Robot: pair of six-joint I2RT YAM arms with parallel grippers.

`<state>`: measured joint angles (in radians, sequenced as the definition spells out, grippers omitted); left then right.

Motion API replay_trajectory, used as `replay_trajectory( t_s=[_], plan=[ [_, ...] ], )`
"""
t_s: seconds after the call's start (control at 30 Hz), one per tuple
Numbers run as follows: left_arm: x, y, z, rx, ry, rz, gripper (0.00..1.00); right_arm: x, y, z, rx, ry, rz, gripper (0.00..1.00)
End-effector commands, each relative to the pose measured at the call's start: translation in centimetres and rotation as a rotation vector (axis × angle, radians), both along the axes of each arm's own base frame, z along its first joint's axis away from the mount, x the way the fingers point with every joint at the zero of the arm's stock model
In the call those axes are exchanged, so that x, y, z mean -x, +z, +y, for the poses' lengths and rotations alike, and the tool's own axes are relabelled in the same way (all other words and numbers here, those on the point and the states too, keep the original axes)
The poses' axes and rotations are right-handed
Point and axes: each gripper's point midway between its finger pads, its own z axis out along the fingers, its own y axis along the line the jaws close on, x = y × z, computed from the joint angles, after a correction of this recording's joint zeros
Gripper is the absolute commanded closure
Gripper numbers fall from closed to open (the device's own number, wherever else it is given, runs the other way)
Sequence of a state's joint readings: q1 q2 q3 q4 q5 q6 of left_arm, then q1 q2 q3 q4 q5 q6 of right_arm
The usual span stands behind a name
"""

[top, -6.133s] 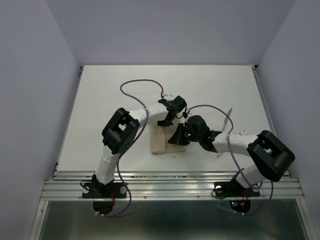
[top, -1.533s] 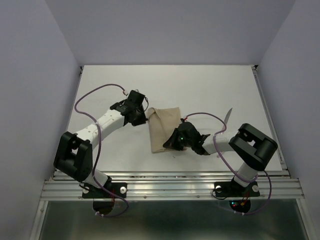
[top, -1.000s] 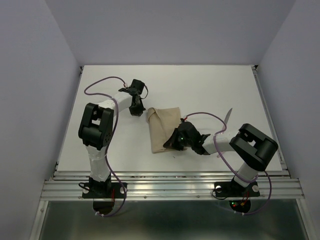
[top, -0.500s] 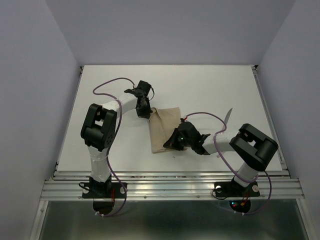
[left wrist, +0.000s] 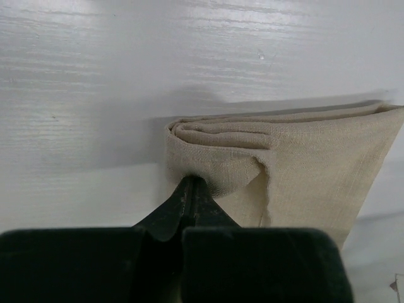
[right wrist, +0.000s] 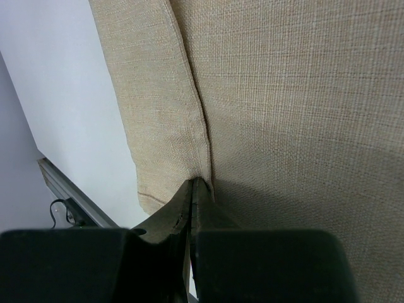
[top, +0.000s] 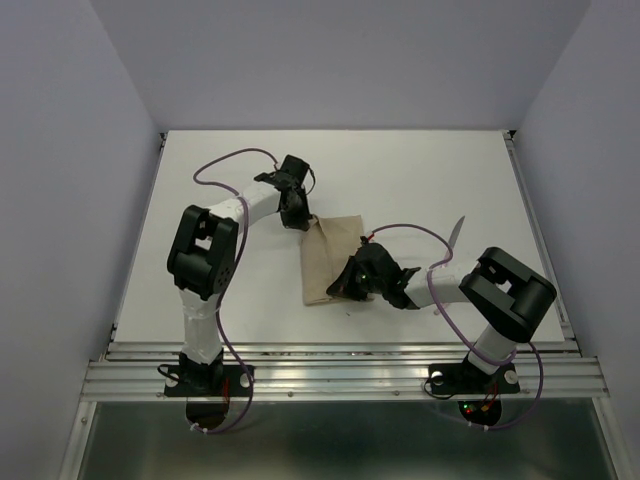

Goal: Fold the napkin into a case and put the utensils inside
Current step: Smooth out the 2/3-rectangle-folded napkin at the center of the board.

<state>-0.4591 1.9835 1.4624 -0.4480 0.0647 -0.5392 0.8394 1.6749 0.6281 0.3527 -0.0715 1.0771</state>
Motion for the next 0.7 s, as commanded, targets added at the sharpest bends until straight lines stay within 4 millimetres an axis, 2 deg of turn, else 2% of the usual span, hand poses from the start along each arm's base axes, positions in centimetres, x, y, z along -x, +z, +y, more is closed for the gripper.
replay_trajectory(
  t_s=[0.0,0.23,0.47,0.6,0.67],
  plan=[
    [-0.8,0.6,-1.1,0.016,-0.023,-0.019,1.0,-0.3,-0.5,-0.6,0.059,-0.01,-0.016,0.99],
    [-1.5,-0.3,-1.8,0.017,-0.033,-0.01,1.0,-0.2,-0.6,-0.5,0.062,0.0,-0.014,0.99],
    [-1.0,-1.6,-2.8,0.017,-0.054,0.014,1.0,0.0,-0.9,-0.6,0.079,0.017,-0.007,0.98],
    [-0.6,-1.8,-3.1,0.025,-0.059,0.017,1.0,-0.7,0.6,-0.9,0.092,-0.004,-0.046,0.91],
    [-0.5,-1.8,-3.1,0.025,-0.06,0.015,1.0,-1.9,1.9,-1.2,0.104,-0.048,-0.095,0.87]
  ],
)
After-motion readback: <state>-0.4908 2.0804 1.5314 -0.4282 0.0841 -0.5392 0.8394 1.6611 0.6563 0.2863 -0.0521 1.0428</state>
